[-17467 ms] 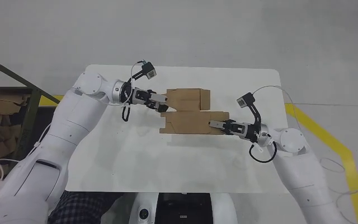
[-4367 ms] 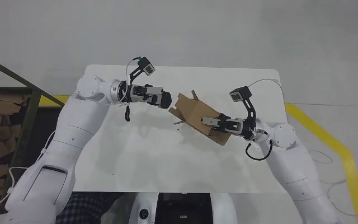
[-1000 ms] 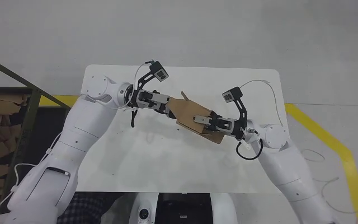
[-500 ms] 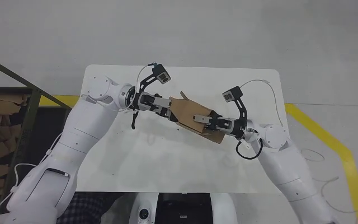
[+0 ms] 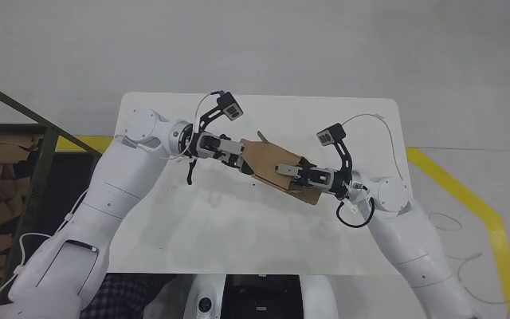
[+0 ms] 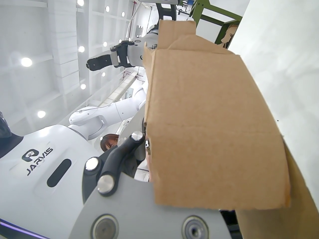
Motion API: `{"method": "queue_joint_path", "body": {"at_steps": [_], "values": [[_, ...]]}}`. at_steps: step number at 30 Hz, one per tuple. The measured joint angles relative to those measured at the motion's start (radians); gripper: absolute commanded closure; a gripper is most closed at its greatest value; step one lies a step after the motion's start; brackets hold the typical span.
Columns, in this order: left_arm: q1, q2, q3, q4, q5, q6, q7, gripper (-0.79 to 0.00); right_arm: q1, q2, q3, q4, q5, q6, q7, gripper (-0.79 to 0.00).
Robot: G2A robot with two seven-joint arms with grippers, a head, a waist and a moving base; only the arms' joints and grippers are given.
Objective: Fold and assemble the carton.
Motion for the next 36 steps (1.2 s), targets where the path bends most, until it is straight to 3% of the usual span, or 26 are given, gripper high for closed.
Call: {"method": "queue_joint_path", "body": {"at_steps": [14, 26, 36], "values": [[-0.016, 0.013, -0.09, 0.087, 0.004, -0.028, 0.014, -0.785, -0.008, 0.001, -0.002, -0.002, 0.02, -0.004, 0.041, 0.0], [-0.044, -0.006, -0.063, 0.107, 0.031, -0.055, 0.056, -0.785, -0.017, -0.005, -0.06, -0.02, 0.007, 0.004, 0.081, 0.0], [-0.04, -0.013, -0.061, 0.097, 0.011, -0.037, 0.013, -0.785, -0.009, -0.007, -0.054, -0.008, -0.001, 0.005, 0.048, 0.0]]}}
